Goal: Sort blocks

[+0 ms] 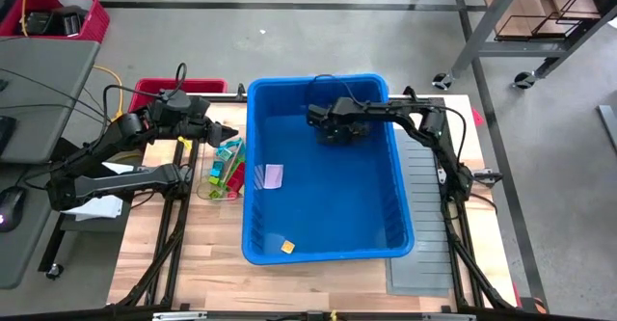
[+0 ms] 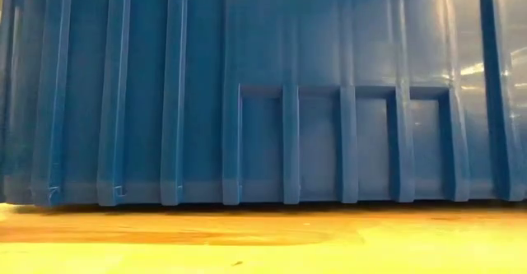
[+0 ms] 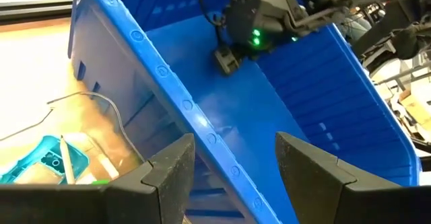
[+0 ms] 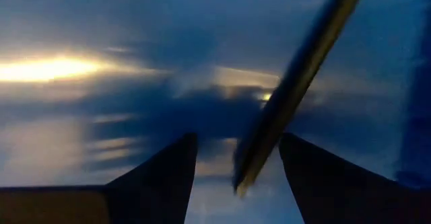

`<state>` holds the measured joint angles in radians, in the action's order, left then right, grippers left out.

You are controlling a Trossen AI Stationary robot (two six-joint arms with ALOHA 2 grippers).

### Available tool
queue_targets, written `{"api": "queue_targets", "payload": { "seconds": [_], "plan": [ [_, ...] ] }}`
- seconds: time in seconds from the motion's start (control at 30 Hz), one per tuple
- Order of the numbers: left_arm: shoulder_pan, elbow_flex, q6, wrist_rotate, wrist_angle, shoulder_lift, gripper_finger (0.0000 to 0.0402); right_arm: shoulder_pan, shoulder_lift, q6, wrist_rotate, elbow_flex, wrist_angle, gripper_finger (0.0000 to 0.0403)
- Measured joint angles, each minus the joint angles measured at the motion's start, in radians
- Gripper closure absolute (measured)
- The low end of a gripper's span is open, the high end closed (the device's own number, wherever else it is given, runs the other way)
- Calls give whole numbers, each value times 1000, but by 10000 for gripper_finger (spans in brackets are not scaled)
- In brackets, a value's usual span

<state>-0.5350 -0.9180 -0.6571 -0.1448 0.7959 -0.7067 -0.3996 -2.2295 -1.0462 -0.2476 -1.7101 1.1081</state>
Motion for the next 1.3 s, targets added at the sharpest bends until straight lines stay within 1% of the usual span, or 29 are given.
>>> {"api": "queue_targets", "payload": {
  "seconds": [0.1, 0.27, 0.33, 0.4, 0.47, 0.53, 0.6, 0.67, 0.73, 0.8, 0.9, 1.0, 1.07, 1.17, 1.23, 1.3],
  "plan": [
    [0, 0, -1, 1, -1, 0, 199, 24, 0, 1, 51, -16, -12, 194],
    [0, 0, -3, 2, -1, 0, 199, 63, 1, 127, 180, -22, -107, 194],
    [0, 0, -3, 2, -1, 0, 199, 82, 2, 148, 218, -22, -98, 194],
    [0, 0, -3, 2, -1, 0, 199, 101, 12, 70, 180, -22, -30, 194],
    [0, 0, -3, 2, -1, 0, 199, 109, 26, -69, 95, -22, 54, 194],
    [0, 0, -4, 2, -1, 0, 199, 99, 34, -221, 31, -22, 92, 194],
    [0, 0, -4, 0, -1, 0, 199, 80, 37, -304, 17, -22, 77, 194],
    [0, 0, -13, 0, -1, 0, 199, 54, 37, -333, 16, -22, 18, 194],
    [0, 0, -20, -6, -1, 0, 199, 29, 36, -407, 12, -20, -34, 194],
    [0, 0, -20, -26, 0, 0, 199, -1, 36, -534, -17, -7, -67, 194],
    [0, 0, -20, -54, 0, 0, 199, -37, 35, -736, -62, 8, -63, 194],
    [0, 0, -20, -61, 0, 0, 199, -61, 34, -874, -83, 8, -40, 194],
    [0, 0, -20, -60, 0, 0, 199, -72, 29, -918, -98, 8, -45, 194],
    [0, 0, 0, -61, 1, 0, 199, -84, 22, -919, -145, 8, -30, 194],
    [0, 0, 16, -61, 1, 0, 199, -87, 13, -886, -172, 8, -22, 194],
    [0, 0, 26, -60, 1, 0, 199, -94, -10, -802, -157, 8, -32, 194]
  ]
}}
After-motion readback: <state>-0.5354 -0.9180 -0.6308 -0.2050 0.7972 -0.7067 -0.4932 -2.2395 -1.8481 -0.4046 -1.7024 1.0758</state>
